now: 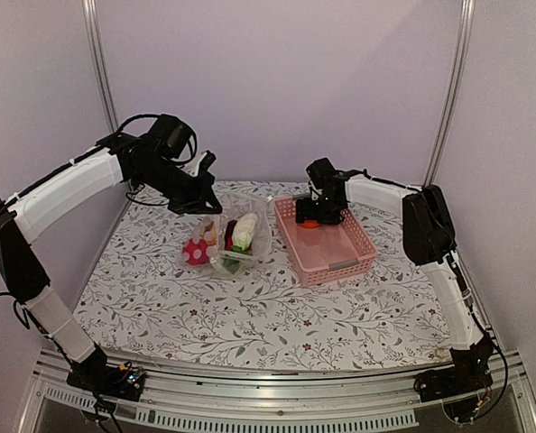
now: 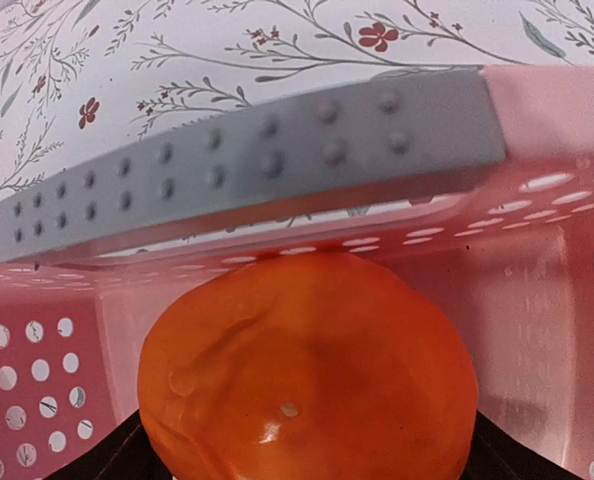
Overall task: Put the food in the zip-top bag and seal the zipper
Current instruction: Pick up the fake fruit from the bin, then place the fake fruit in the zipper food storage bag.
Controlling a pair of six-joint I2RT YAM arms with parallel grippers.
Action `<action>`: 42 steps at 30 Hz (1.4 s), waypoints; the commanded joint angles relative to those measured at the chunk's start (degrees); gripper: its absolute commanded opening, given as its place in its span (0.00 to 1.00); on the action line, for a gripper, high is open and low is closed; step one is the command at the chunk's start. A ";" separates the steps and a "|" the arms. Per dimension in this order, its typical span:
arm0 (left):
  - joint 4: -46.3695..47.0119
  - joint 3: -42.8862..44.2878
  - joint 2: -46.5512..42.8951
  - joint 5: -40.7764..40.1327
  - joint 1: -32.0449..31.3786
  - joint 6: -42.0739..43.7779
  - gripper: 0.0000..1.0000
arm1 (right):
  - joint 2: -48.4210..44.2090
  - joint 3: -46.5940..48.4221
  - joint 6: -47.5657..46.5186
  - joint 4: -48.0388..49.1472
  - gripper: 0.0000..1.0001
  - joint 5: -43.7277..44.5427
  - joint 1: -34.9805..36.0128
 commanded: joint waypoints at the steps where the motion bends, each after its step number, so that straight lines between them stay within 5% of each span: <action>1: -1.32 1.16 -0.08 -0.11 0.50 0.84 0.00 | -0.47 -0.43 -0.70 2.35 0.80 -1.41 -0.15; 9: -0.57 2.23 1.26 0.95 0.51 1.41 0.00 | -8.26 -9.74 -1.10 4.67 0.67 -2.65 -0.17; 22: 0.36 3.87 3.77 1.78 0.54 2.44 0.00 | -33.51 -30.03 0.07 8.90 0.68 -9.57 5.19; 33: 1.18 4.52 5.16 1.94 0.62 2.70 0.00 | -42.44 -27.65 1.53 3.93 0.68 -11.01 15.27; 42: 1.34 4.69 5.29 1.83 0.59 2.83 0.00 | -40.48 -22.37 1.00 -0.43 0.68 -13.10 21.08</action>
